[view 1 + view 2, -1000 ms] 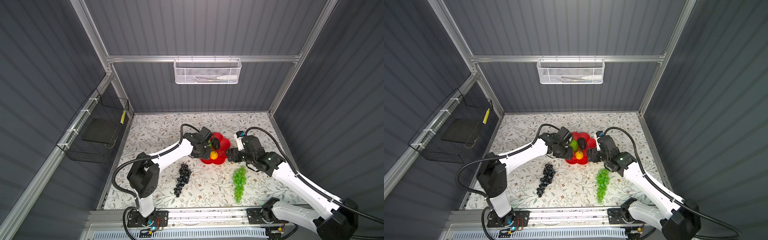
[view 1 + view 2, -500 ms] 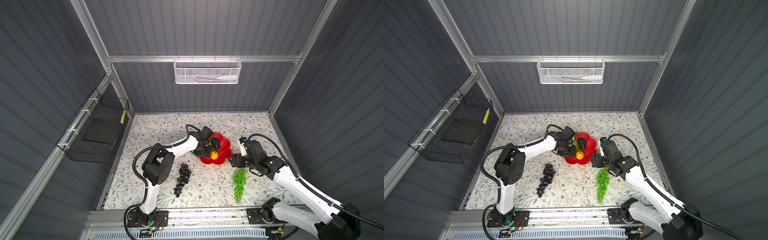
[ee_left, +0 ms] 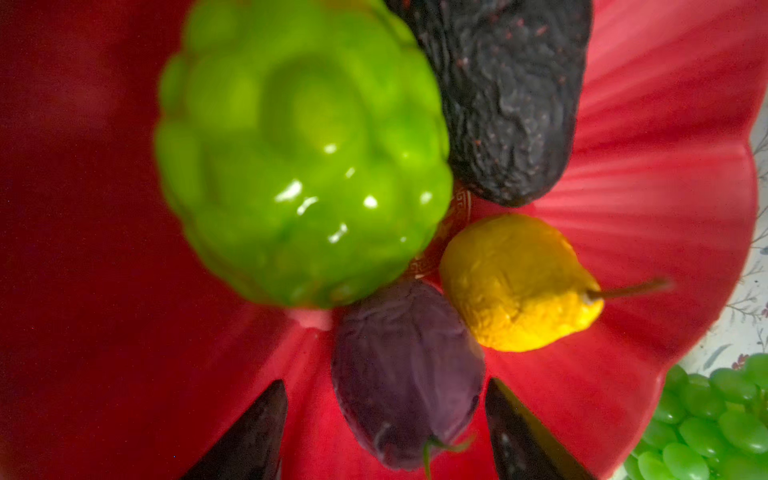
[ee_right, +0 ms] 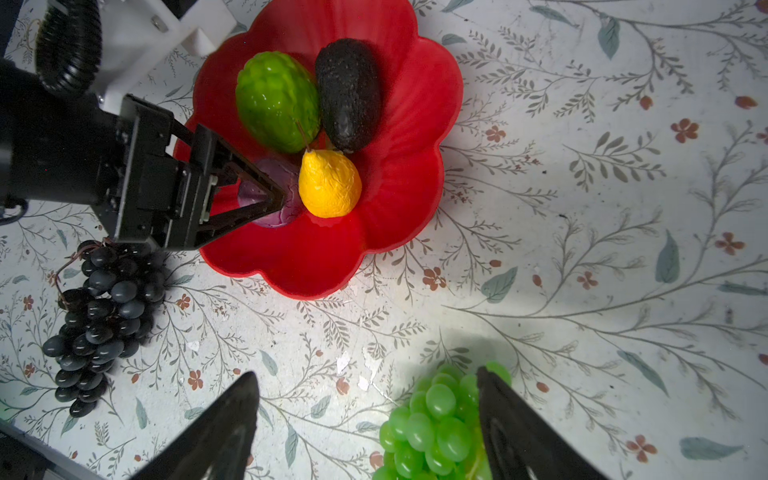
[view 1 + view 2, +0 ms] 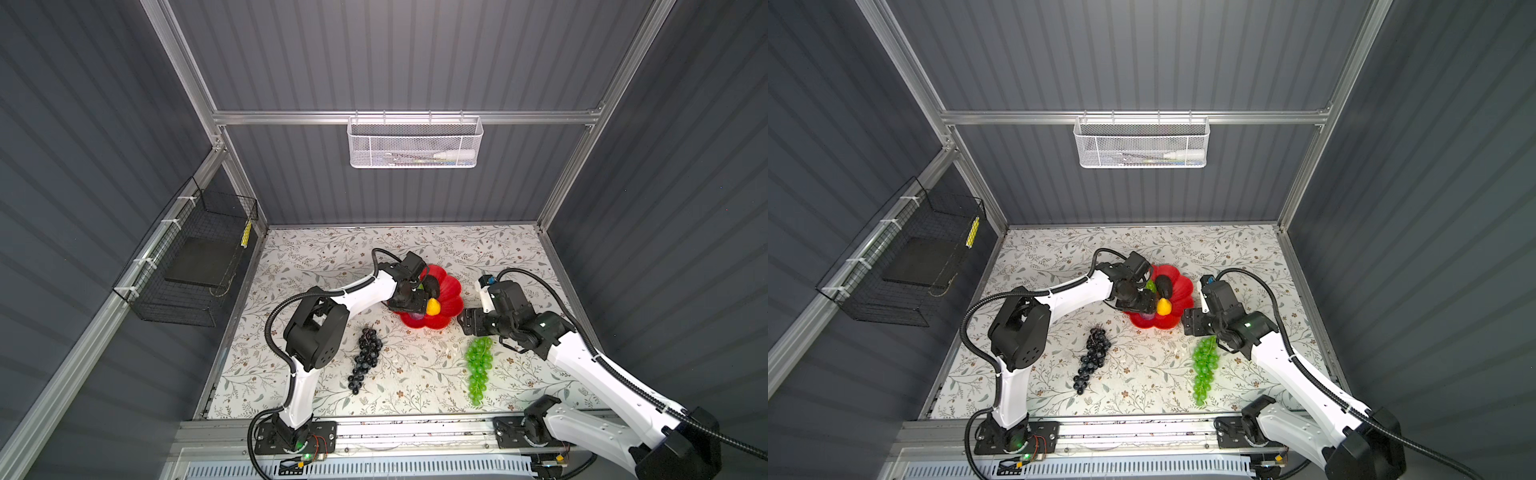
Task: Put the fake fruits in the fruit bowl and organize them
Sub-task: 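Carry the purple fruit with the left gripper into the bowl beside the lemon, then grasp the green grapes with the right gripper while the left gripper withdraws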
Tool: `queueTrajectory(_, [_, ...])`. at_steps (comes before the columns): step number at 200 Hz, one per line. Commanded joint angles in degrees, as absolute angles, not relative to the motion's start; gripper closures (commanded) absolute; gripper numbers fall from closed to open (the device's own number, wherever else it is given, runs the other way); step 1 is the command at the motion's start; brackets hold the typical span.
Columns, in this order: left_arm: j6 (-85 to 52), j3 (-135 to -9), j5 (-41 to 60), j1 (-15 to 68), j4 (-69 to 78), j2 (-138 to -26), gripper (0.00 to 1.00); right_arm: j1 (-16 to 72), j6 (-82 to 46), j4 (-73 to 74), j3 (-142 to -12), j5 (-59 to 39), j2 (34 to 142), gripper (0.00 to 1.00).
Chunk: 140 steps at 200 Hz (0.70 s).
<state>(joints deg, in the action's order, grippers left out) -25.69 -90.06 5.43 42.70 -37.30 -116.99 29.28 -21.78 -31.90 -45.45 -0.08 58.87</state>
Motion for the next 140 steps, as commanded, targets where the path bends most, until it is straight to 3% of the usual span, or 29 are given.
queueTrajectory(1, [-25.5, -91.0, 3.7, 42.5, -39.6, -111.5, 0.24, 29.0, -21.9, -34.0, -47.5, -0.9, 57.3, 0.18])
queueTrajectory(87, [-28.7, -75.8, -0.4, 42.5, -39.6, -92.6, 0.23, 27.4, -28.3, -38.9, -43.2, -0.5, 52.0, 0.24])
queueTrajectory(124, [-31.5, -67.4, -1.9, 42.5, -36.0, -85.0, 0.22, 19.4, -31.3, -40.2, -39.4, -5.0, 49.1, 0.42])
queueTrajectory(140, [-32.1, -65.0, -3.3, 42.5, -34.9, -83.7, 0.21, 16.7, -31.6, -40.5, -38.2, -7.1, 48.7, 0.45])
